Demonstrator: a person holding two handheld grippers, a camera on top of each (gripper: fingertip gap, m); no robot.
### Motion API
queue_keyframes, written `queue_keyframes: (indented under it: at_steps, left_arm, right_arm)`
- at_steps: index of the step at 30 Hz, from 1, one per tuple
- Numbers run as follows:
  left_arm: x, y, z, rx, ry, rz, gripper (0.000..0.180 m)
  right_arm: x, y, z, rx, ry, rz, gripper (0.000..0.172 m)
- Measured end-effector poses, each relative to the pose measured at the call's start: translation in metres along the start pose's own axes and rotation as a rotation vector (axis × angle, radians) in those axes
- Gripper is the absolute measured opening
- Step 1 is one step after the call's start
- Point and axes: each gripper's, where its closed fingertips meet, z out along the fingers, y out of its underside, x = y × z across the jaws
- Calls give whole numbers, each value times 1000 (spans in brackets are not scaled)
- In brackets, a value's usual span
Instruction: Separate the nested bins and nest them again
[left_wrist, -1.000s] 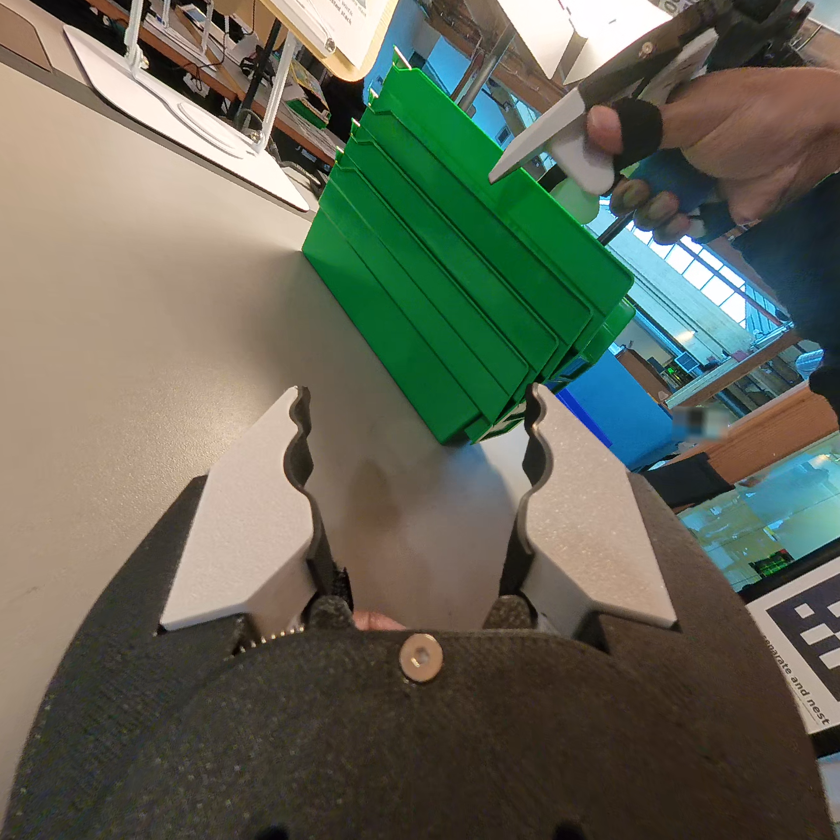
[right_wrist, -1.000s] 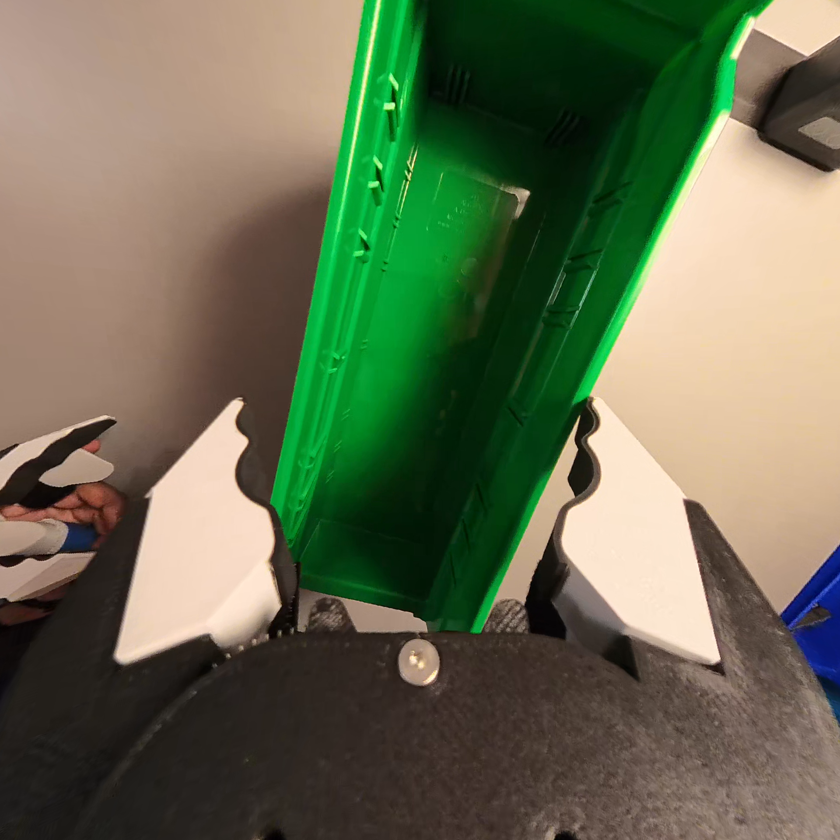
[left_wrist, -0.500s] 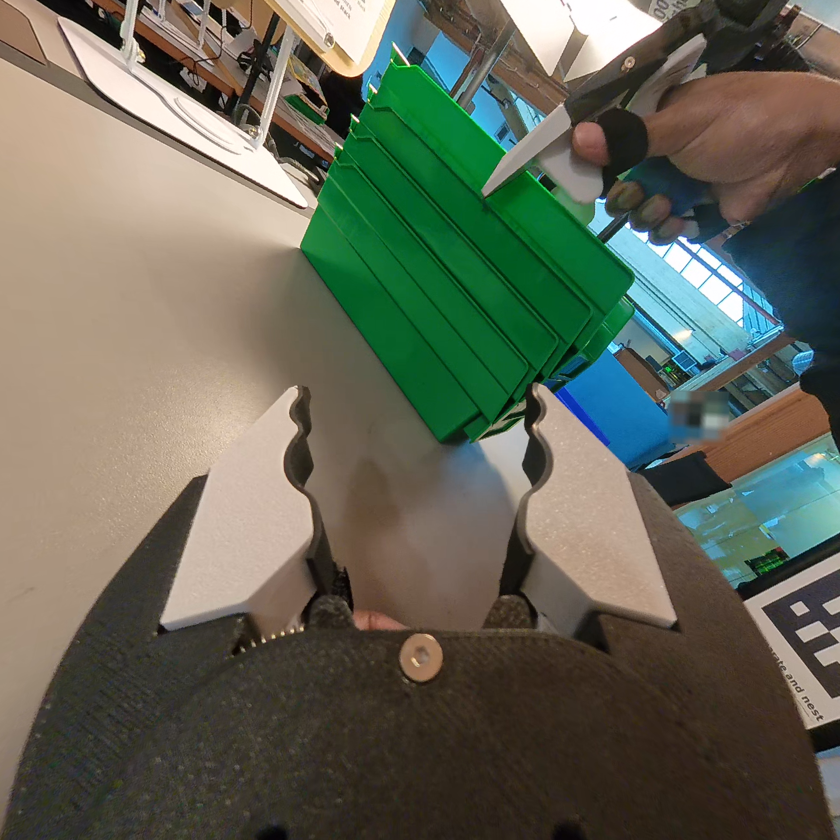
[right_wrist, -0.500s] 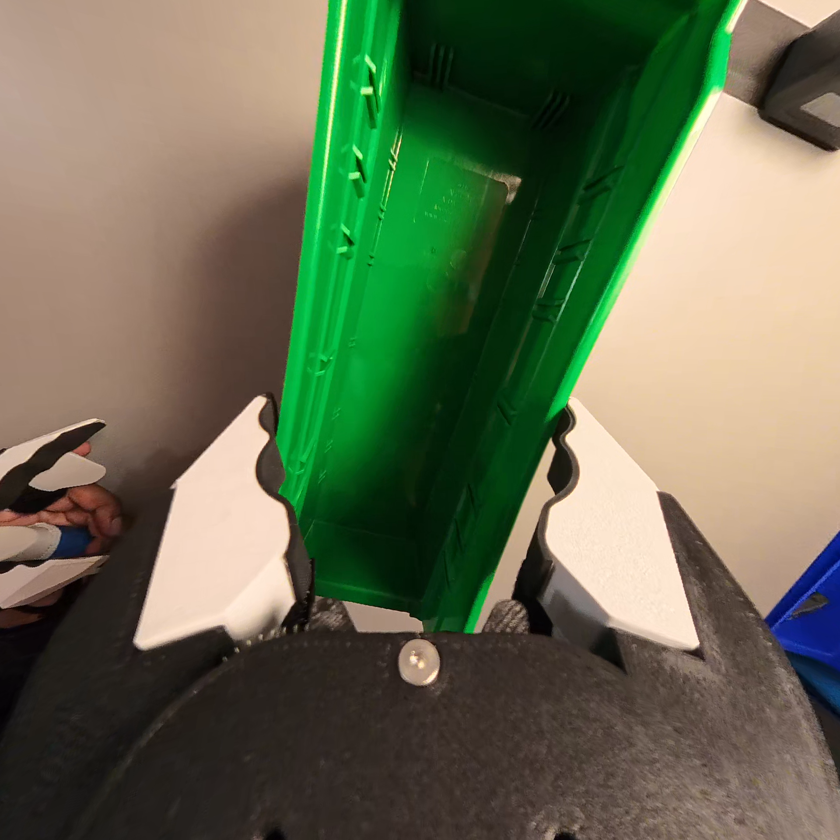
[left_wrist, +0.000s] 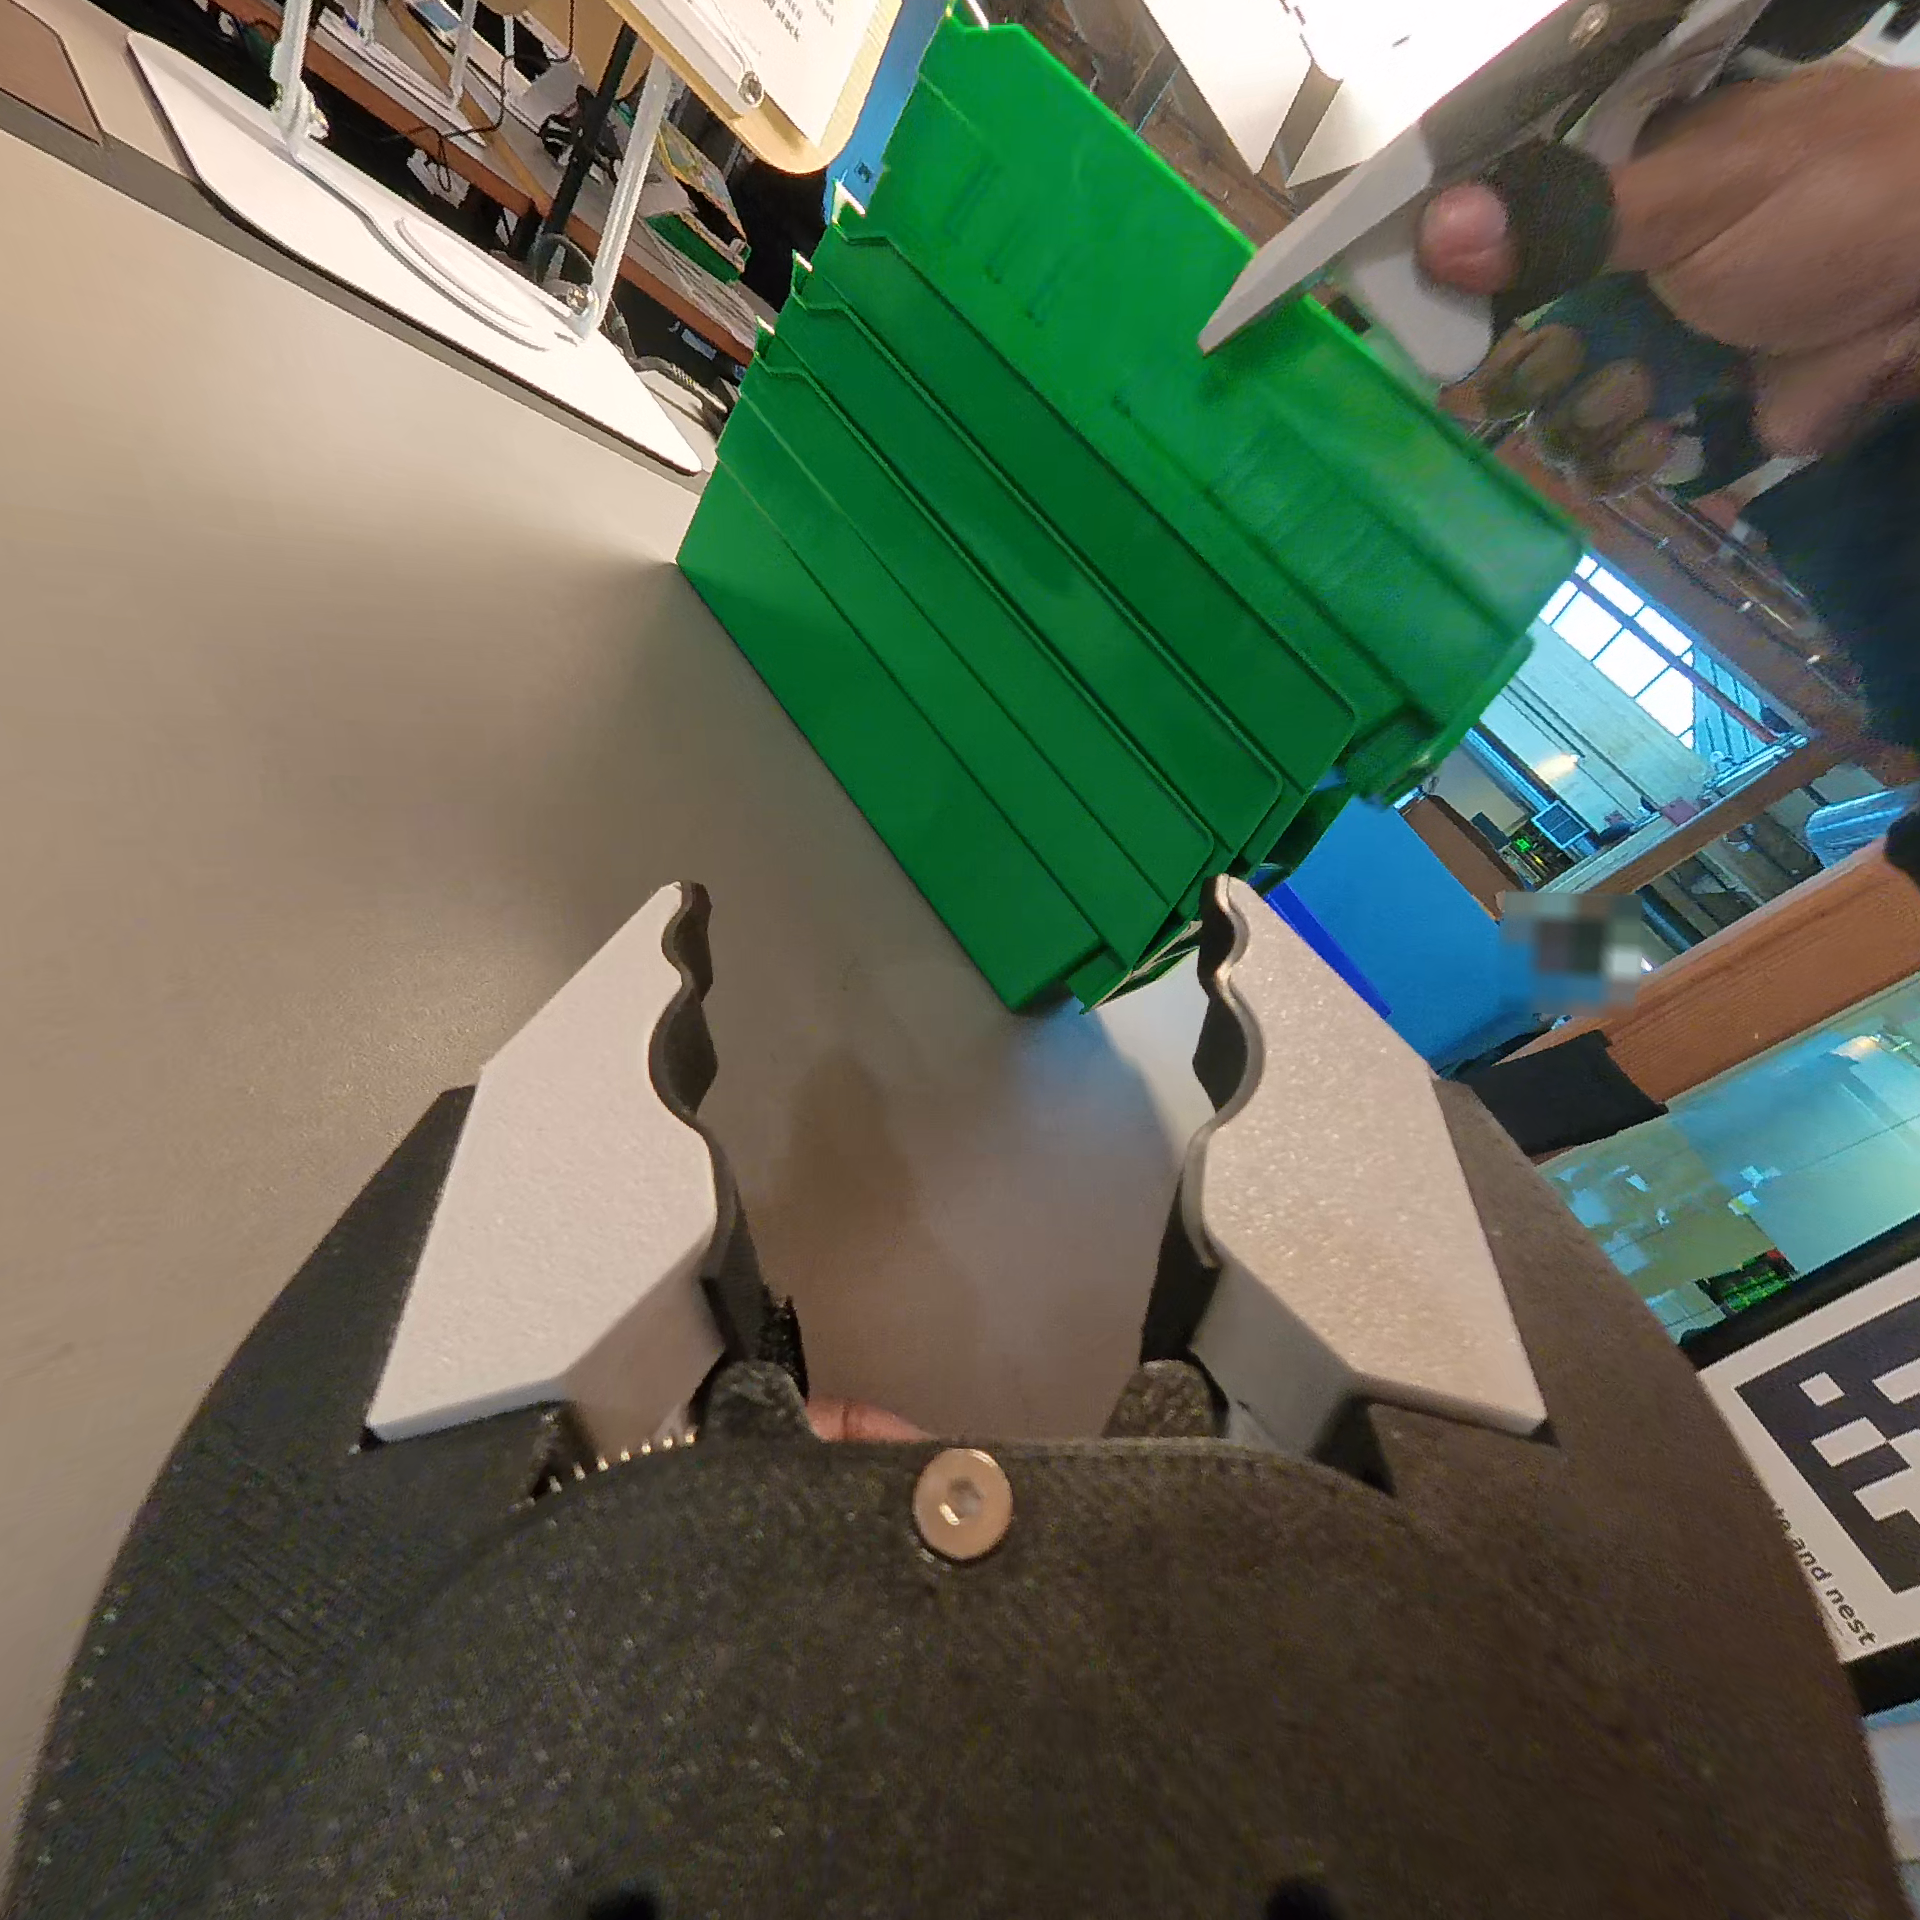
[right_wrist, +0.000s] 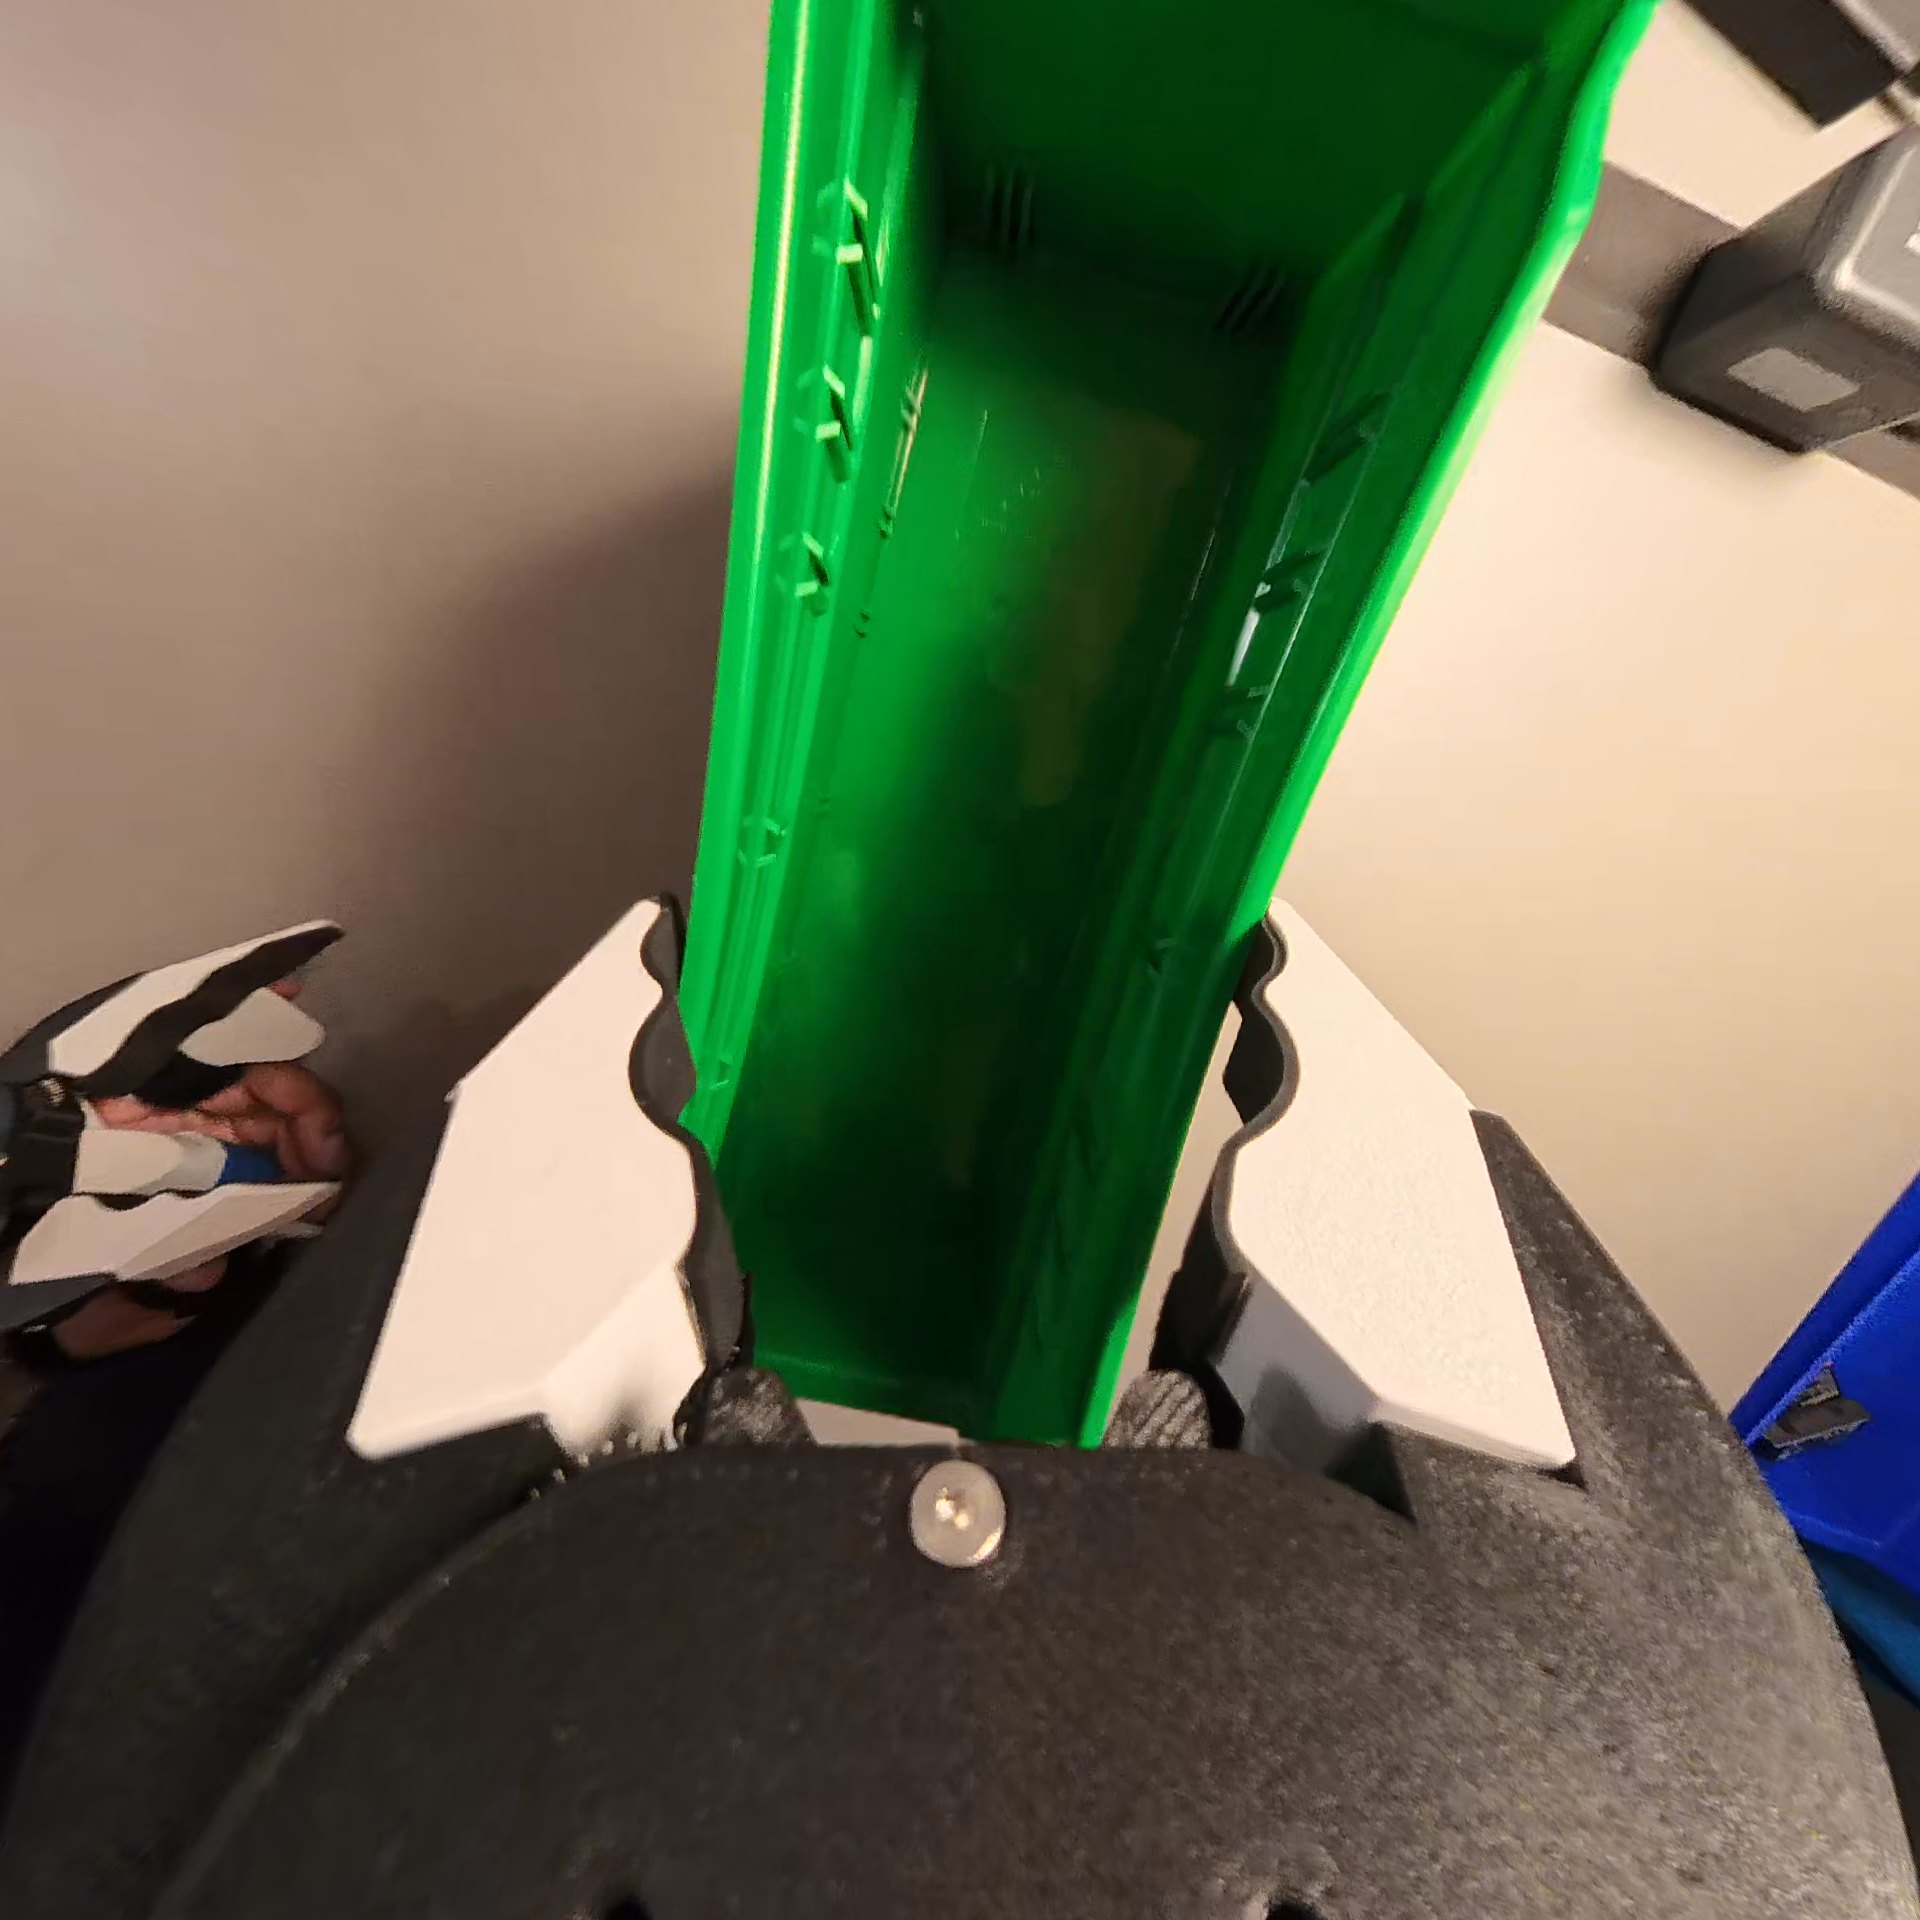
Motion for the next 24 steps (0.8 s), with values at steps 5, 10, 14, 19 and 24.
queue_keyframes:
  at_steps: [5, 10, 14, 19, 24]
  left_arm:
    - [1, -1, -1, 4, 6, -2, 93]
    - [0, 0, 0, 0, 6, -4, 93]
    - [0, 0, 0, -2, 5, -3, 93]
    - [1, -1, -1, 7, 6, 0, 93]
    - [0, -1, -1, 6, 4, -1, 93]
  right_arm:
    - [-2, -8, -45, 76, -36, -25, 107]
    - [18, -1, -88, 149, -25, -36, 108]
    - [62, 18, -80, 159, 27, 19, 109]
    - [120, 61, -26, 68, 71, 88, 109]
    - [161, 105, 31, -24, 72, 134, 109]
